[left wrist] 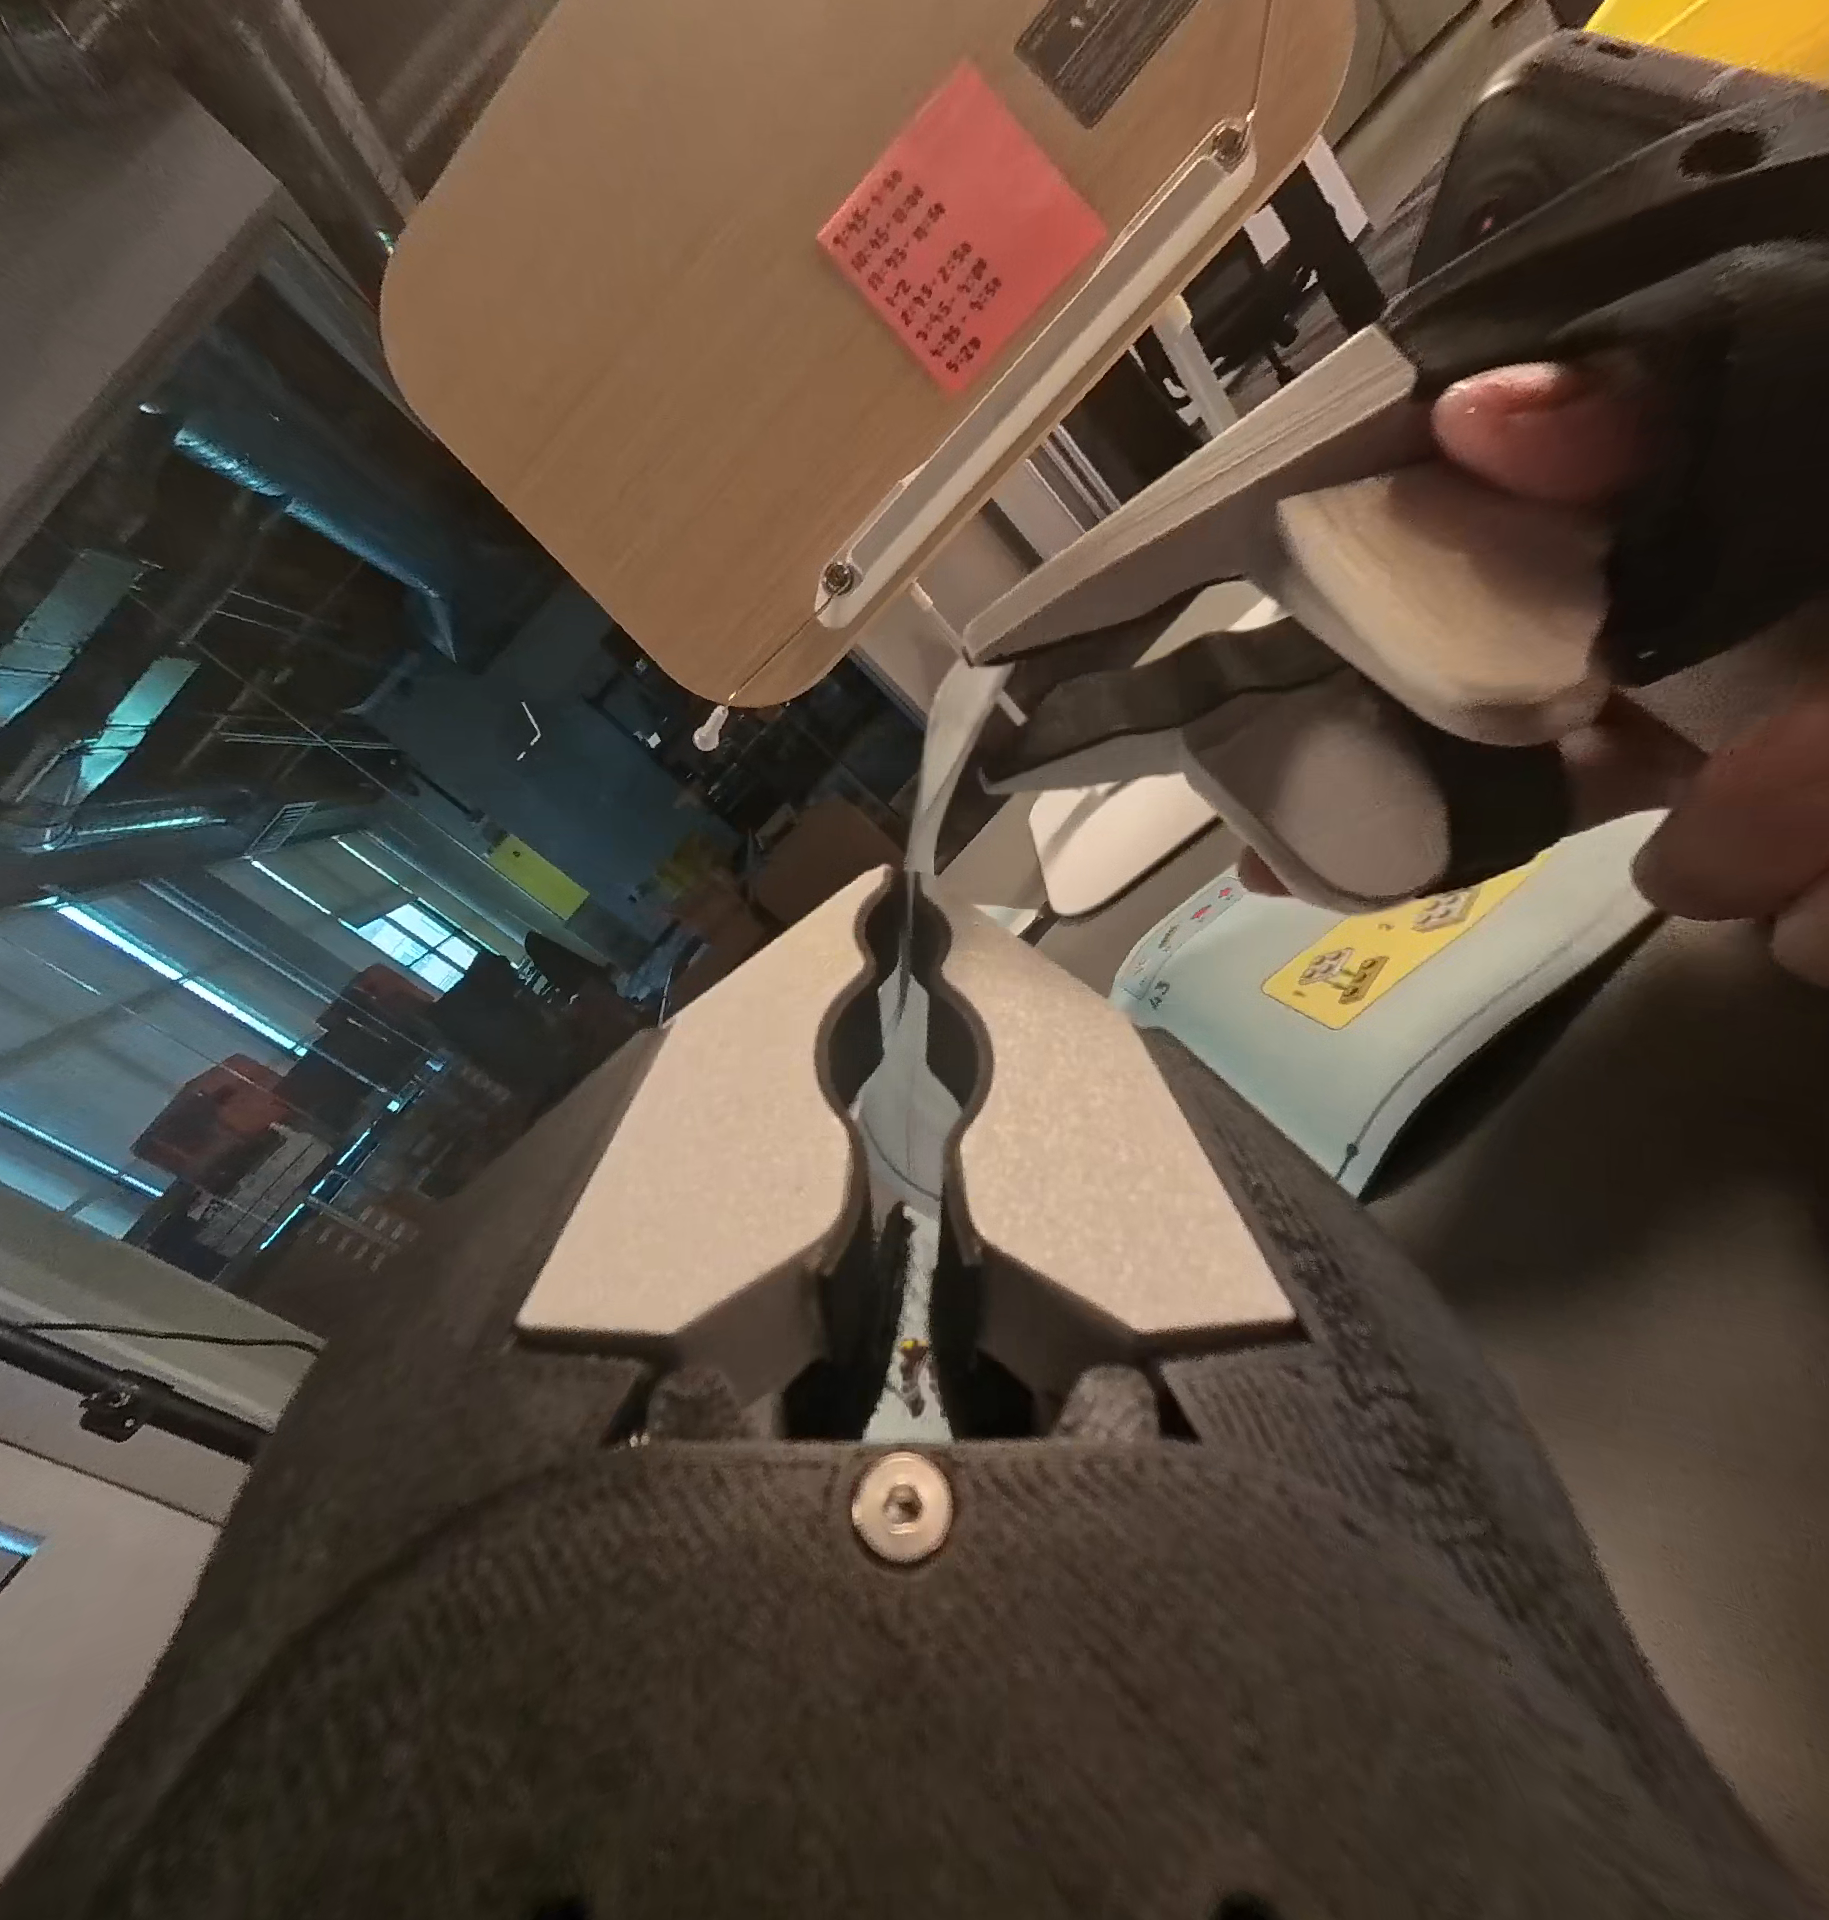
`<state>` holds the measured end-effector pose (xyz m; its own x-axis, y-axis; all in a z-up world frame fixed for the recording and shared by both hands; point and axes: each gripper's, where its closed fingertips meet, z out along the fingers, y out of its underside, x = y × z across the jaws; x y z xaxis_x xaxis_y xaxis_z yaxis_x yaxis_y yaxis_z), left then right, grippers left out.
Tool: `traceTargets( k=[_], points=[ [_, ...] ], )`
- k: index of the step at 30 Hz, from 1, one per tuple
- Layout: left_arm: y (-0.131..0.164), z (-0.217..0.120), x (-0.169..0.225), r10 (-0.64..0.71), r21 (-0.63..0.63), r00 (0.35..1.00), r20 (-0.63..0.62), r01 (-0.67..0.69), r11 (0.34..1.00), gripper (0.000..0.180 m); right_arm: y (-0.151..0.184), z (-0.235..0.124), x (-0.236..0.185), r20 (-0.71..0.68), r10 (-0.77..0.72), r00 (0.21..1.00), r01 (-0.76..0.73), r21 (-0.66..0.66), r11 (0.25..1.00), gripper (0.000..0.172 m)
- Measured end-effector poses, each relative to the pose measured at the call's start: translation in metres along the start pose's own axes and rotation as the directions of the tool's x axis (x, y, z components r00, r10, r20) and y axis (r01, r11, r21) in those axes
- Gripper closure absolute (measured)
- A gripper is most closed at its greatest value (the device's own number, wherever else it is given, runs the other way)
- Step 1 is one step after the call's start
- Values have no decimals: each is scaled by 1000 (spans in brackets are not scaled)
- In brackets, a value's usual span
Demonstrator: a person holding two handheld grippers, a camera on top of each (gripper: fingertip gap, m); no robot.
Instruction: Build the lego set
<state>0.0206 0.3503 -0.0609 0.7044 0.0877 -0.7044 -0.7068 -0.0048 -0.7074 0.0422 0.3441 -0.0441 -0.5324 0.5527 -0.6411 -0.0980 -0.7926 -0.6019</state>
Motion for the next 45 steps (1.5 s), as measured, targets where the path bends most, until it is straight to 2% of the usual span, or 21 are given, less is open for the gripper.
traceTargets(
  k=[5, 9, 13, 16, 18, 23, 27, 35, 40, 45],
  points=[
    [1, 0, 5, -13, 3, 999, -33, 13, 1000, 180, -5, -2, 2, -20, -26, 999, 27, 28, 999, 165],
    [-1, 0, 8, -12, 12, 999, -45, 12, 1000, 180, -6, -4, 2, -15, -14, 1000, 15, 37, 999, 172],
    [-2, 0, 8, -62, 15, 996, -58, 63, 998, 180, -8, -5, -2, 17, -4, 1000, 4, 48, 999, 170],
    [-1, 1, 6, -78, 12, 996, -54, 79, 997, 180, -9, -5, -13, 104, 25, 994, -31, 62, 998, 154],
    [-1, 0, 7, -74, 15, 996, -57, 75, 997, 180, -7, -3, -9, 91, 50, 995, -55, 51, 997, 151],
    [0, 0, 10, -62, 18, 996, -63, 64, 998, 180, -5, -2, -3, 52, 58, 997, -60, 44, 997, 156],
    [3, -1, 8, -139, 28, 987, -76, 141, 990, 180, -3, -1, -1, 40, 52, 998, -54, 32, 998, 158],
    [-1, 0, 14, -176, 52, 977, -118, 183, 982, 180, -4, -2, 2, 16, 42, 999, -43, 39, 998, 160],
    [-2, -1, 15, -183, 57, 974, -131, 191, 980, 180, -2, -1, 1, 19, 37, 999, -37, 26, 999, 162],
    [-2, 0, 20, -159, 57, 976, -150, 169, 984, 180, -4, -1, -10, 84, 23, 996, -26, 34, 999, 163]
  ],
)
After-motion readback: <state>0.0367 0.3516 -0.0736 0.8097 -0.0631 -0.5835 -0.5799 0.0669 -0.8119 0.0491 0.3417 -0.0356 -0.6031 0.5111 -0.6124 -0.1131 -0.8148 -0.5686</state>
